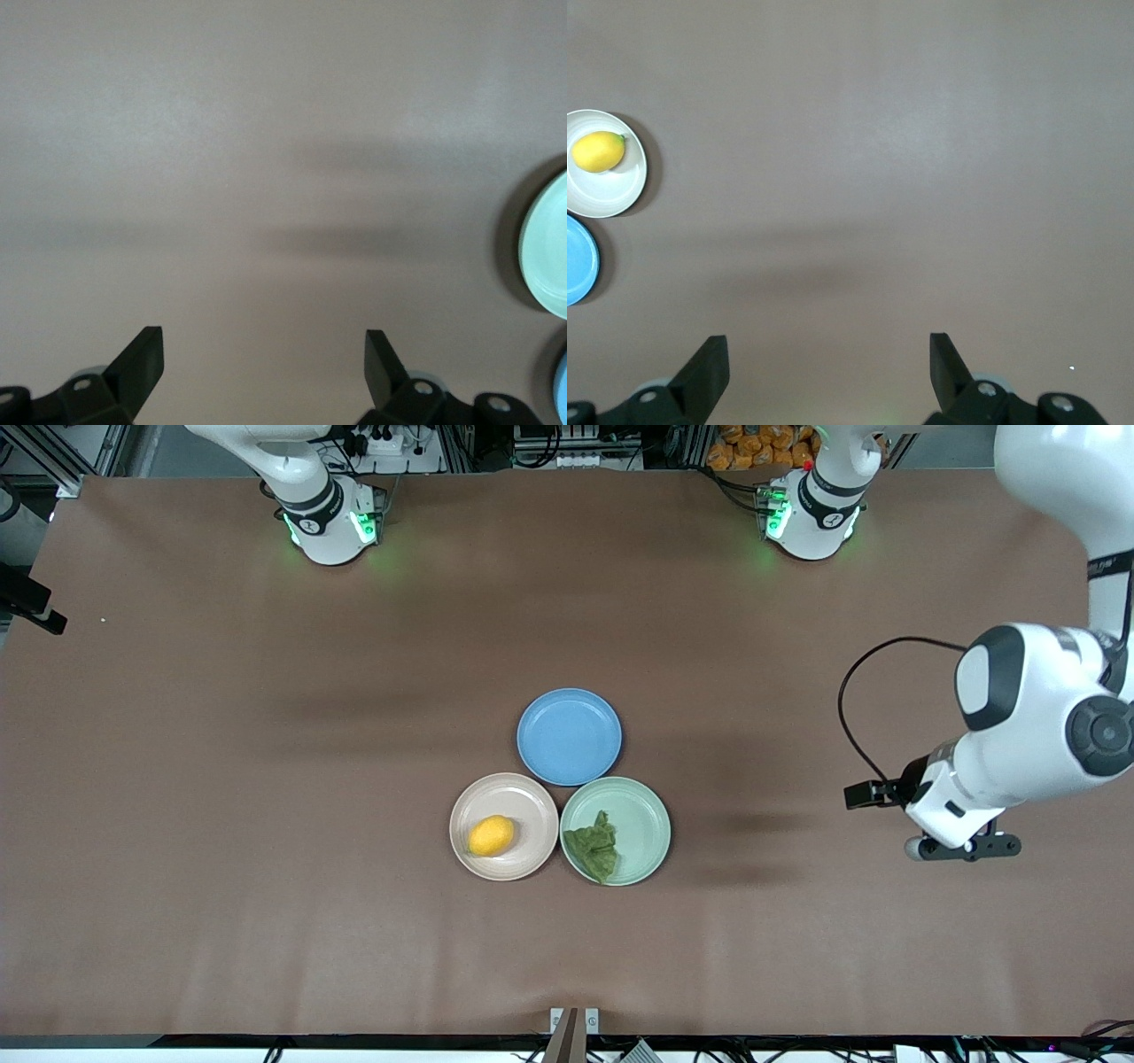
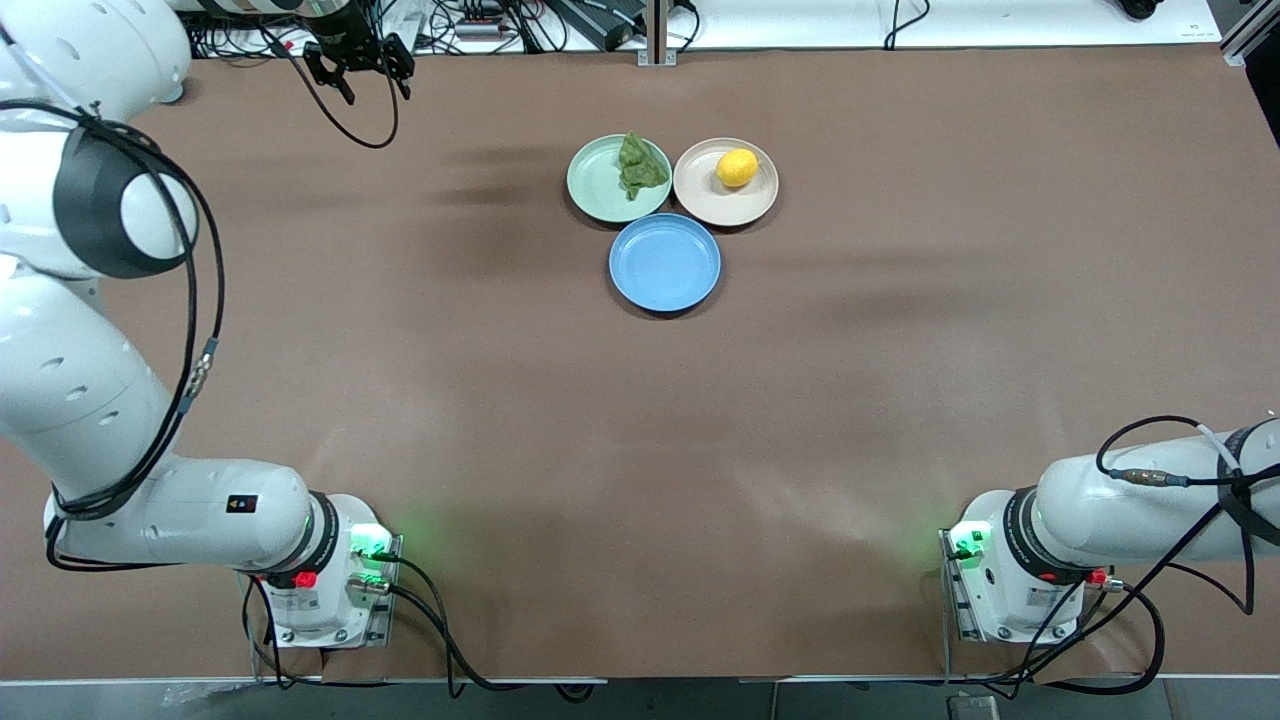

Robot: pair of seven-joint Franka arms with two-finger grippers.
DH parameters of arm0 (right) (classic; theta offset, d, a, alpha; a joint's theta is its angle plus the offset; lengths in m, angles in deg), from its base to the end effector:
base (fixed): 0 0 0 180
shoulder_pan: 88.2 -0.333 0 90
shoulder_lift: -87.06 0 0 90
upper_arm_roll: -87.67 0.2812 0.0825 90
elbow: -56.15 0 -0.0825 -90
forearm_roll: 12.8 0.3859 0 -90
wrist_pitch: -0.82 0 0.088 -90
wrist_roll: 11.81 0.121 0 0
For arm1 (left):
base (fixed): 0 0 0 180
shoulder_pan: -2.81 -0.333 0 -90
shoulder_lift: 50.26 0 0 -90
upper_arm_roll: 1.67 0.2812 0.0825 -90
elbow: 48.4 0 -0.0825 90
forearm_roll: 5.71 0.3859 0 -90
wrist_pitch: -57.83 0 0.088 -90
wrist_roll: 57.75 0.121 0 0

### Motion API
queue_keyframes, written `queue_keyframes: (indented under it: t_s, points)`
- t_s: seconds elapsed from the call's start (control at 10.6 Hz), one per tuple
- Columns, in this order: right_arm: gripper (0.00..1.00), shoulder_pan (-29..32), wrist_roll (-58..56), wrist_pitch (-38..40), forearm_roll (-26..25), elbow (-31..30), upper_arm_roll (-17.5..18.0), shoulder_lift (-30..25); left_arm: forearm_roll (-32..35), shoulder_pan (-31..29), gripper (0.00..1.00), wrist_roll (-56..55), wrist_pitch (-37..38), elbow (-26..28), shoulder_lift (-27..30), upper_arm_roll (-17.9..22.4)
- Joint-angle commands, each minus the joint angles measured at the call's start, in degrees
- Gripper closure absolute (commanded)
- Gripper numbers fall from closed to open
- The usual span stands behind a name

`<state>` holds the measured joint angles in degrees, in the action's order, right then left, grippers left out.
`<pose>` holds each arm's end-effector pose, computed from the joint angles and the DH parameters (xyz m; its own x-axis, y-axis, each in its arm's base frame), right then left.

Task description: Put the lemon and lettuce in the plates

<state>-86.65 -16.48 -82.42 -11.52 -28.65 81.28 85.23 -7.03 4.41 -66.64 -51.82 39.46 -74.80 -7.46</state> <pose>0.5301 -0.0720 0.6252 0.9985 -0.0544 0.0066 -0.0542 -0.9982 -0.0253 0.6573 -0.0800 0.3600 0.9976 0.0409 -0.0556 0.0440 -0.9975 0.0553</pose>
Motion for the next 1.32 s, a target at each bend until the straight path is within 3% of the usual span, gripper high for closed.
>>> queue_keyframes:
  t_s: [0.0,0.66,1.23]
  points:
    - [0.0,0.82,-0.6,0.53,0.13,0.26,0.42,0.16,1.23,-0.2,0.0,-0.07,-0.12,7.93,8.7,-0.45]
    - [0.0,0.56,-0.6,0.36,-0.22,0.26,0.42,0.07,1.23,0.51,0.0,-0.17,0.4,10.94,16.09,-0.45]
    - [0.0,0.38,-0.6,-1.13,-1.19,0.17,0.59,-0.37,0.97,0.51,0.0,0.45,8.82,10.33,21.37,-0.1]
